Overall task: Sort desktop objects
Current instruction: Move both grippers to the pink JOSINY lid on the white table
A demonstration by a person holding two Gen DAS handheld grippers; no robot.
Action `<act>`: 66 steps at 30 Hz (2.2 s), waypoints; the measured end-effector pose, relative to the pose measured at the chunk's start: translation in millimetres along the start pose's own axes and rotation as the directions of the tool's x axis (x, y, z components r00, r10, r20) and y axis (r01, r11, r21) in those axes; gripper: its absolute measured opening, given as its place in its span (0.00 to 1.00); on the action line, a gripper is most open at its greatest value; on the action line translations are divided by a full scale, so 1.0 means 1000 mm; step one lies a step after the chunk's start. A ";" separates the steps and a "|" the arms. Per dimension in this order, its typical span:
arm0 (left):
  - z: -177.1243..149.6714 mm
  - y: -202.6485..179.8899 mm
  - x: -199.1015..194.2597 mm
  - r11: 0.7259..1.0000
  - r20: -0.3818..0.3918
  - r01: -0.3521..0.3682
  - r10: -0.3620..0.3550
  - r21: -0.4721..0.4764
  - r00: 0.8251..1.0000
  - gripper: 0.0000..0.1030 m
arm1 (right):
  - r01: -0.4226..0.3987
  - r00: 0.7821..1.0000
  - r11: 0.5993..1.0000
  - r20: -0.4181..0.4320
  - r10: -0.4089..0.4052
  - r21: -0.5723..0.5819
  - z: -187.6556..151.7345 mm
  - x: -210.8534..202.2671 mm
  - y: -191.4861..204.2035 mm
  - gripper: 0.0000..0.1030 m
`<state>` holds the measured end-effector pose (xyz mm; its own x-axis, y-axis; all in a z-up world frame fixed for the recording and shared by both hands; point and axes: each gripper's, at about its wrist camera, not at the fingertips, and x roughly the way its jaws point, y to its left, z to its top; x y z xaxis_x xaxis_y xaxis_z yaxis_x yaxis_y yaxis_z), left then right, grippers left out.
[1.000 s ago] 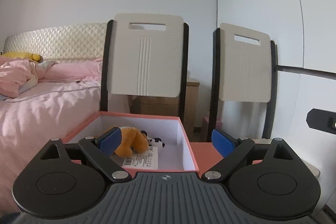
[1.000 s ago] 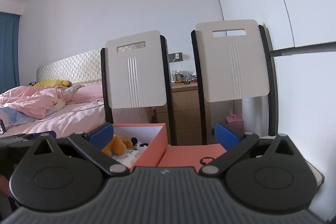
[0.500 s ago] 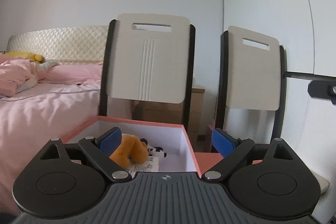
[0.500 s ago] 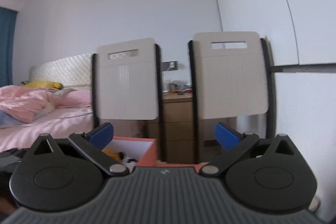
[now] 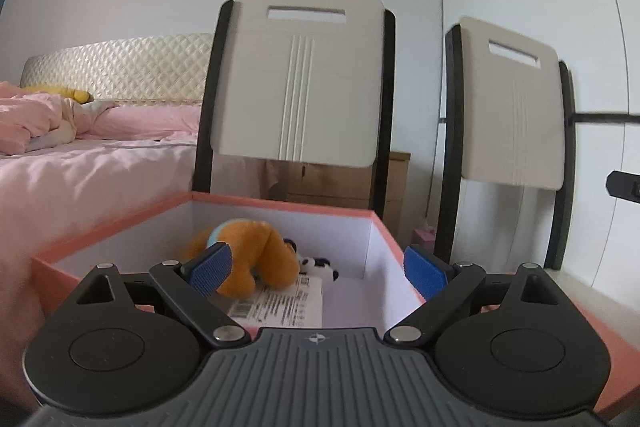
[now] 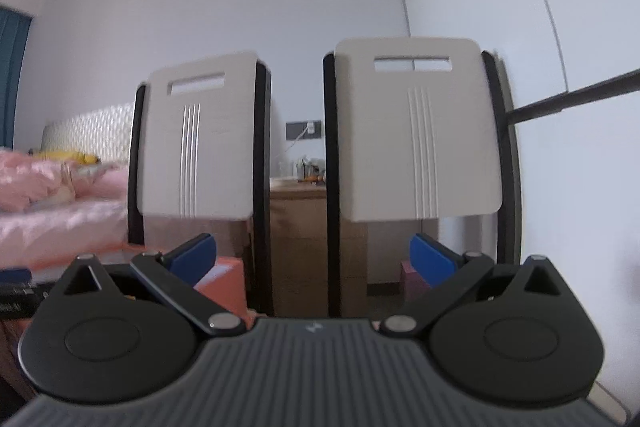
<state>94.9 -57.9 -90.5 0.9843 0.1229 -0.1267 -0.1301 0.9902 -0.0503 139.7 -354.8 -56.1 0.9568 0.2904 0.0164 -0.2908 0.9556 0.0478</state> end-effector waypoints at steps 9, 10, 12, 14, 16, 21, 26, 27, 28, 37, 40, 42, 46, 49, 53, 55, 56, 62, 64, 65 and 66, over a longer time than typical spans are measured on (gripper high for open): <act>-0.026 -0.013 -0.010 0.992 0.009 0.092 -0.093 0.084 0.996 0.92 | 0.039 0.991 0.999 -0.125 -0.037 0.010 -0.033 0.018 -0.024 1.00; -0.026 -0.013 -0.013 0.991 0.011 0.104 -0.105 0.084 0.994 0.92 | 0.047 0.990 0.999 -0.135 -0.045 0.011 -0.035 0.019 -0.026 1.00; -0.026 -0.013 -0.017 0.989 0.013 0.122 -0.124 0.085 0.992 0.92 | 0.064 0.986 0.998 -0.153 -0.061 0.012 -0.040 0.021 -0.031 1.00; -0.027 -0.014 -0.020 0.989 0.024 0.124 -0.127 0.086 0.992 0.92 | 0.080 0.982 0.997 -0.172 -0.077 0.012 -0.045 0.023 -0.036 1.00; -0.029 -0.017 -0.022 0.988 0.022 0.127 -0.130 0.090 0.991 0.92 | 0.097 0.977 0.995 -0.190 -0.092 0.013 -0.049 0.025 -0.041 1.00; -0.039 -0.029 -0.039 0.982 0.037 0.155 -0.159 0.105 0.987 0.92 | 0.111 0.972 0.994 -0.212 -0.104 0.019 -0.052 0.015 -0.046 1.00; -0.052 -0.043 -0.050 0.969 0.024 0.200 -0.205 0.143 0.978 0.92 | 0.125 0.966 0.992 -0.230 -0.118 0.013 -0.054 0.002 -0.051 1.00; -0.055 -0.045 -0.049 0.967 0.013 0.208 -0.212 0.145 0.977 0.92 | 0.129 0.964 0.991 -0.235 -0.121 0.018 -0.055 0.000 -0.053 1.00; -0.057 -0.046 -0.049 0.965 0.002 0.215 -0.218 0.148 0.976 0.92 | 0.133 0.963 0.991 -0.241 -0.124 0.024 -0.055 -0.003 -0.055 1.00; -0.077 -0.049 -0.036 0.953 -0.085 0.257 -0.245 0.163 0.966 0.92 | 0.172 0.940 0.983 -0.308 -0.145 0.061 -0.065 -0.016 -0.078 1.00; -0.080 -0.046 -0.033 0.953 -0.097 0.265 -0.252 0.147 0.963 0.92 | 0.167 0.929 0.983 -0.347 -0.130 0.078 -0.072 -0.020 -0.085 1.00; -0.086 -0.047 -0.030 0.952 -0.100 0.263 -0.250 0.153 0.963 0.92 | 0.165 0.919 0.981 -0.377 -0.117 0.097 -0.078 -0.021 -0.090 1.00; -0.094 -0.046 -0.025 0.951 -0.139 0.285 -0.268 0.118 0.953 0.92 | 0.168 0.901 0.976 -0.424 -0.094 0.141 -0.090 -0.025 -0.097 1.00; -0.095 -0.045 -0.023 0.948 -0.148 0.302 -0.287 0.094 0.946 0.92 | 0.157 0.895 0.970 -0.442 -0.060 0.186 -0.095 -0.024 -0.101 1.00; -0.094 -0.040 -0.018 0.944 -0.176 0.328 -0.316 0.044 0.932 0.92 | 0.128 0.885 0.971 -0.465 -0.020 0.203 -0.102 -0.020 -0.096 1.00; -0.093 -0.037 -0.015 0.938 -0.194 0.345 -0.337 0.009 0.921 0.92 | 0.110 0.881 0.971 -0.474 0.003 0.211 -0.104 -0.019 -0.092 1.00; -0.093 -0.036 -0.013 0.935 -0.201 0.353 -0.348 -0.010 0.916 0.92 | 0.105 0.877 0.972 -0.480 0.009 0.210 -0.105 -0.018 -0.091 1.00; -0.094 -0.031 -0.004 0.906 -0.265 0.409 -0.424 -0.114 0.866 0.92 | 0.088 0.862 0.973 -0.505 0.033 0.213 -0.110 -0.015 -0.084 1.00; -0.097 -0.032 -0.002 0.893 -0.292 0.433 -0.450 -0.125 0.844 0.93 | 0.085 0.860 0.974 -0.509 0.035 0.210 -0.111 -0.014 -0.082 1.00; -0.098 -0.034 -0.002 0.895 -0.296 0.432 -0.445 -0.110 0.845 0.93 | 0.085 0.860 0.975 -0.510 0.034 0.207 -0.111 -0.014 -0.082 1.00; -0.099 -0.036 -0.003 0.896 -0.296 0.433 -0.442 -0.099 0.847 0.93 | 0.084 0.859 0.975 -0.510 0.033 0.204 -0.110 -0.014 -0.081 1.00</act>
<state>84.9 -100.0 -185.9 0.8560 -0.3529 -0.3779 0.2979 0.9339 -0.1975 150.5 -430.9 -170.4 0.8136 0.3067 -0.4939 -0.2035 0.9460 0.2522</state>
